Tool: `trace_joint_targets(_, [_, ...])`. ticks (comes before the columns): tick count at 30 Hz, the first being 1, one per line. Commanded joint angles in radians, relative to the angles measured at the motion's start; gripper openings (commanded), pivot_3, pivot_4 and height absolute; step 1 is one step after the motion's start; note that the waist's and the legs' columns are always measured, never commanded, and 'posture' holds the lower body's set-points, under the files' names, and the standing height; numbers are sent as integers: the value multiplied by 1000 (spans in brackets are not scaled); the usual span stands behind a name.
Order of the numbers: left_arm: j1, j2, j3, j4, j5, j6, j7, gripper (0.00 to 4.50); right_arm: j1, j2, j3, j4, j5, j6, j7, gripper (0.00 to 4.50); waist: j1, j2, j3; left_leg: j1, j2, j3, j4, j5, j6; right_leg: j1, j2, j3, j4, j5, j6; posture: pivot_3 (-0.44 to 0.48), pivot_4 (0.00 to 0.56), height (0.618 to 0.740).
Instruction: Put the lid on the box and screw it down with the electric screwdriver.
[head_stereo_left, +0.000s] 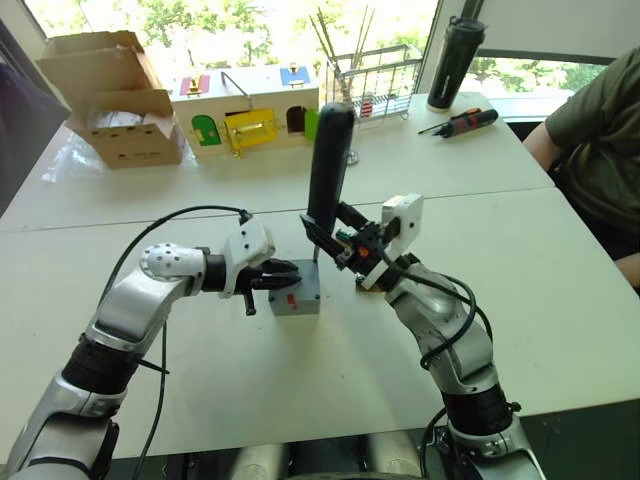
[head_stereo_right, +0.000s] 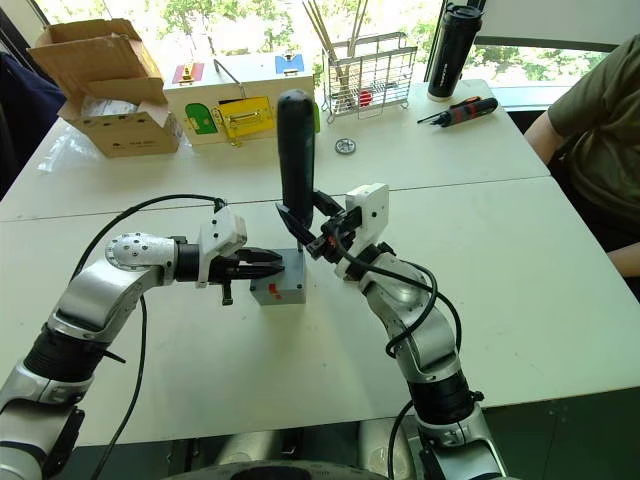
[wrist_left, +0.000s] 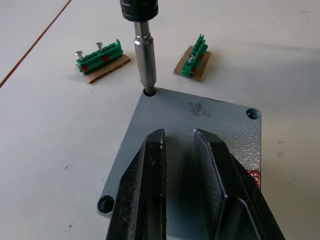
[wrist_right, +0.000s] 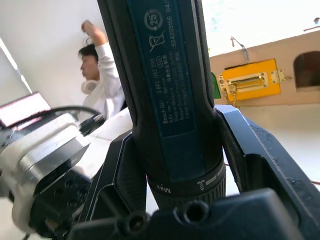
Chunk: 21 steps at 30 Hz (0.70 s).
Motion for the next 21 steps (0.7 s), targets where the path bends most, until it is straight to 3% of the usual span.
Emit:
trace_joint_targets(1, [28,2,-26,13,24,8,4,887,42,-1,89,37,-23,5,41,1834,-7,0,-5,0,0,0,0,0,0,0,0,0,0,0,0,0,150,740])
trace_joint_targets(5, [39,-2,-27,9,29,9,8,887,56,2,95,76,-32,-8,62,1834,-14,0,-12,3,0,0,-1,-1,1,4,0,0,-1,0,0,0,150,740])
trace_joint_targets(9, [47,-3,-32,12,38,3,8,887,43,11,91,116,-37,-6,73,1834,-15,0,-18,17,0,0,-9,-5,9,14,0,1,-13,-1,0,0,150,740])
trace_joint_targets(21, [56,2,-25,26,48,-5,10,887,44,31,43,177,-18,13,73,1834,-15,0,-24,26,1,0,-15,-5,8,20,0,2,-17,-1,0,0,150,740])
